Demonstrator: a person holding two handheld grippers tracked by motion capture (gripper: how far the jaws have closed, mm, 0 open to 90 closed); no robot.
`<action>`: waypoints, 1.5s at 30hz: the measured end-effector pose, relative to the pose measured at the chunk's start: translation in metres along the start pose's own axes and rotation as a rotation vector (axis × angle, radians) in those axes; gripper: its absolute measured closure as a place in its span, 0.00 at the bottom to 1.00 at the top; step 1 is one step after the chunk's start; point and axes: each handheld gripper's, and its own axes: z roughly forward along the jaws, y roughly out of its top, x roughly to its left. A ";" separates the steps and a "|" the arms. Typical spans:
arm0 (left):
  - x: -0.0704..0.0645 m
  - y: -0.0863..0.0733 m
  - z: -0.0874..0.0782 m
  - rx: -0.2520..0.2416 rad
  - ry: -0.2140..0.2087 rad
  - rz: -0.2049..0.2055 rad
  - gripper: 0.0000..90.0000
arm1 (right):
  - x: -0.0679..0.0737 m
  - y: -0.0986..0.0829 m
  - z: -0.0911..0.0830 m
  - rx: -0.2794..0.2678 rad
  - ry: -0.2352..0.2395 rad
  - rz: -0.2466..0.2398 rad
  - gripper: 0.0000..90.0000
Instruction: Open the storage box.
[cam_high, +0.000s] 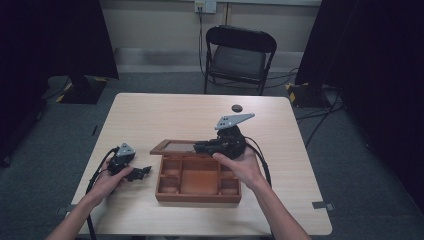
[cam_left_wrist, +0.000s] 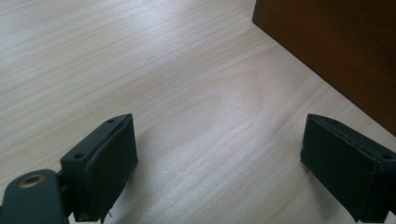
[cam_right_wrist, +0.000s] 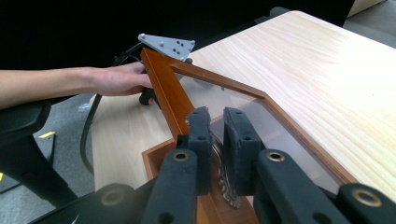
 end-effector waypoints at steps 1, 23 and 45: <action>0.000 0.000 0.000 -0.003 -0.003 -0.001 0.11 | 0.000 0.000 0.001 0.000 -0.003 -0.001 0.91; 0.000 0.000 0.000 -0.002 -0.003 0.000 0.11 | -0.004 0.009 0.002 -0.008 -0.017 -0.006 0.92; 0.000 0.000 0.000 0.000 -0.001 0.000 0.11 | -0.008 0.017 0.001 -0.021 -0.024 -0.002 0.94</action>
